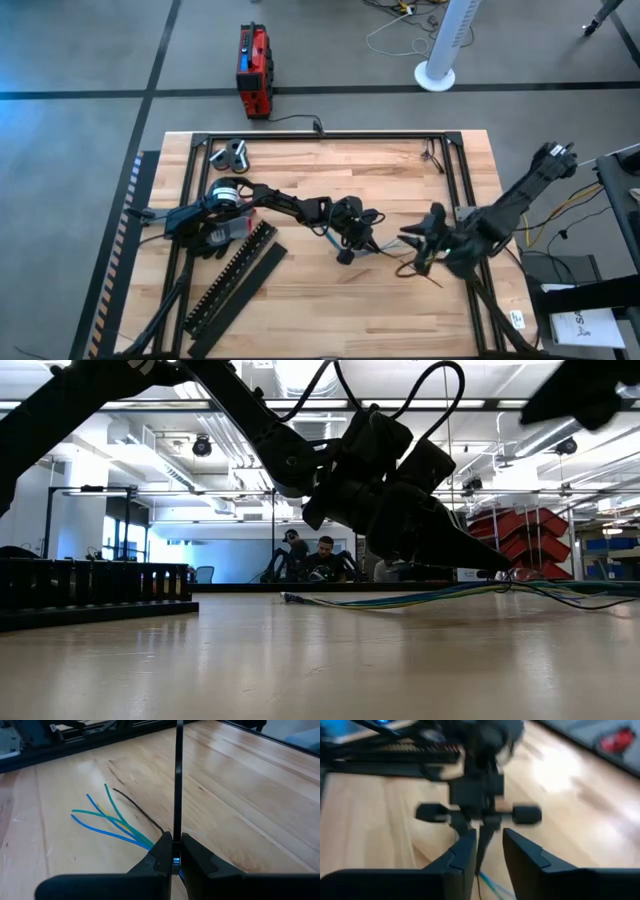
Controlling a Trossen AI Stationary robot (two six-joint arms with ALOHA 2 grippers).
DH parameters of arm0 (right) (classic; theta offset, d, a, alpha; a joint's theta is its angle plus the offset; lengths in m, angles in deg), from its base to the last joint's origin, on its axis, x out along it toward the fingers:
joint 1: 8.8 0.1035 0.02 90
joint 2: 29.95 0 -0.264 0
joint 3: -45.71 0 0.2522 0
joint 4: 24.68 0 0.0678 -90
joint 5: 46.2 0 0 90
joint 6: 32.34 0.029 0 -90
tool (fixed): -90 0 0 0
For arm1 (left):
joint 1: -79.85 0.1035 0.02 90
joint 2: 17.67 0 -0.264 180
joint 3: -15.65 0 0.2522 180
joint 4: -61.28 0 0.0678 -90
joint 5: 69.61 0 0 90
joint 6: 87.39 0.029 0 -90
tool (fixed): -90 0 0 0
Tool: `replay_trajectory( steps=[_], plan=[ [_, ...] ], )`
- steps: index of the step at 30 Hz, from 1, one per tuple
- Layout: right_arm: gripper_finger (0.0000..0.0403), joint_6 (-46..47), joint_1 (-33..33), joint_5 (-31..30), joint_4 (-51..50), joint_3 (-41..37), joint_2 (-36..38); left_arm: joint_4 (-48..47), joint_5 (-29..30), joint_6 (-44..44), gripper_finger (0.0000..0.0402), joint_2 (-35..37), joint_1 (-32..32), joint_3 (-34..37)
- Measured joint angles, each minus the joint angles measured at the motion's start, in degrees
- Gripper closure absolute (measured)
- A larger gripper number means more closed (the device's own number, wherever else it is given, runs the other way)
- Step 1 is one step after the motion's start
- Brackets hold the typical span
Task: Ziptie cables
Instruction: Wrap the cable wires with the black zip tie
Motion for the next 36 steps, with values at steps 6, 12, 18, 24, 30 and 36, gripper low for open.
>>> replay_trajectory(
  steps=[6,12,18,24,30,36],
  plan=[
    [0.0279,14.7,-0.1,-1.1,0.7,-1.6,-12.2,0.1,0.0,0.0,0.0393,0.1,0.0,0.0],
    [0.0268,19.8,-0.2,-5.6,4.0,-1.6,-24.0,0.1,0.0,0.0,0.0393,0.2,0.0,0.0],
    [0.0288,23.8,-0.3,-4.3,10.2,-1.5,-29.8,0.1,0.0,0.0,0.0393,0.2,0.0,0.0],
    [0.0308,23.8,-0.4,-3.9,11.5,-1.5,-32.0,0.1,0.0,0.0,0.0393,0.2,0.0,-0.1],
    [0.0325,22.6,-1.6,-3.4,12.8,-1.5,-34.1,0.1,0.2,0.0,0.0393,0.2,0.0,-0.1],
    [0.0340,17.6,-2.6,-2.6,15.1,-1.5,-35.3,-0.1,0.3,0.0,0.0393,0.2,0.0,-0.1]
  ],
)
